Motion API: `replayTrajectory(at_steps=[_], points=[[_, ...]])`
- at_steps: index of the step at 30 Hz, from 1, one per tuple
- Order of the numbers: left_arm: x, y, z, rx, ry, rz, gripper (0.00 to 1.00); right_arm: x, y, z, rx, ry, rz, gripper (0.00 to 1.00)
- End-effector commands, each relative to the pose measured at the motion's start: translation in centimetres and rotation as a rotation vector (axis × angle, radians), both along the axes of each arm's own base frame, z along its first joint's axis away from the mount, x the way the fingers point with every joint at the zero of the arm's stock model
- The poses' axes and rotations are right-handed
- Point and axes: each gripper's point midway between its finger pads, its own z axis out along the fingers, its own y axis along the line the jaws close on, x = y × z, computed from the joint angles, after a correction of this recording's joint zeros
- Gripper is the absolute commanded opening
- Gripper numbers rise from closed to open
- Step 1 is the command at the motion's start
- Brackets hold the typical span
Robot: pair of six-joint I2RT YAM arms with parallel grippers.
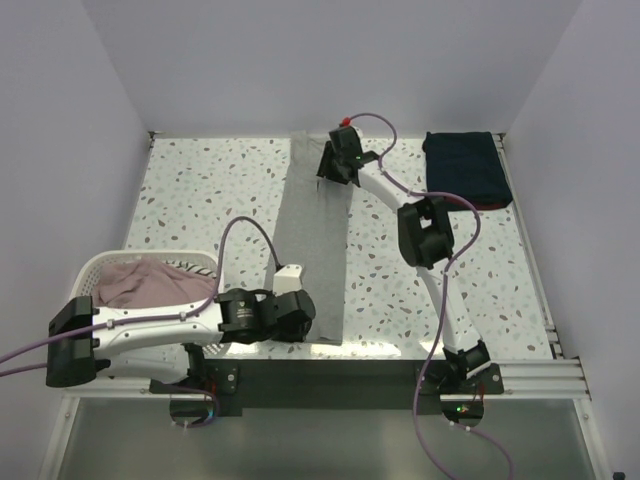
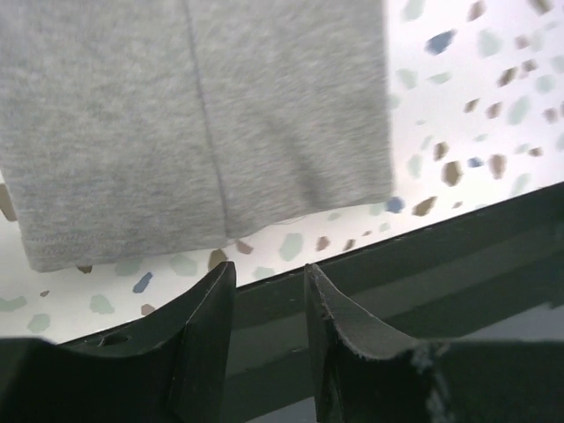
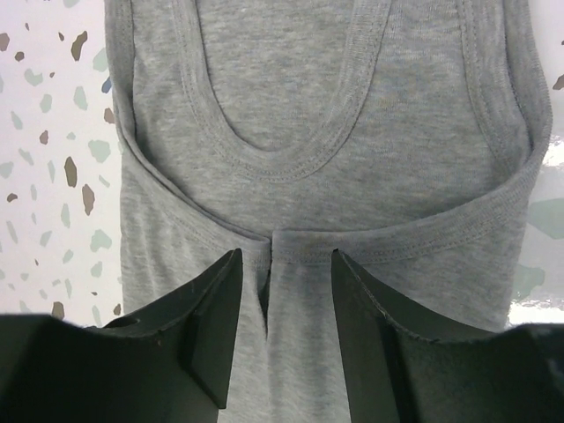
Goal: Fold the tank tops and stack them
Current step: Fold the tank top
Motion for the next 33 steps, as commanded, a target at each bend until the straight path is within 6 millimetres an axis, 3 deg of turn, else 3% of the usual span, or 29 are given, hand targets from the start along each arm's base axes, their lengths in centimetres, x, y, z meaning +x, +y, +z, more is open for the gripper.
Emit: replayTrajectory(at_steps=[1,4,7,8,13,20,28,33], points=[[2.0,-1.8,5.2,-0.067,-0.121,-0.011,0.4,1.1,-0.9,7.8,0.027,-0.131,-0.007,0.49],[2.7,-5.0,7.1,-0.138,-0.162,-0.081,0.34,0.9,-3.5,8.0,0.017,-0.112,-0.061,0.45],[3.5,-7.5,6.6,-0.135,-0.162,-0.13,0.22,0.8,-5.4,6.9,0.021,-0.08,-0.083,0.37],[3.9,-8.5,5.9,-0.133,-0.164,-0.134,0.16,0.7,-5.6,6.4,0.019,-0.07,-0.078,0.36],[4.9,-10.7,3.8,-0.145,-0.131,-0.157,0.06,0.3,-5.7,4.0,0.003,-0.021,-0.051,0.28],[4.7,-11.8,-0.5,-0.098,-0.081,-0.183,0.0,-0.2,-6.1,1.4,-0.016,0.021,-0.056,0.23],[3.4,-10.7,-5.3,-0.031,0.002,-0.197,0.0,0.0,-6.6,-1.5,-0.053,0.07,-0.063,0.17],[2.3,-10.0,-6.7,-0.024,0.048,-0.21,0.0,0.4,-7.4,-3.3,-0.058,0.095,-0.07,0.13]])
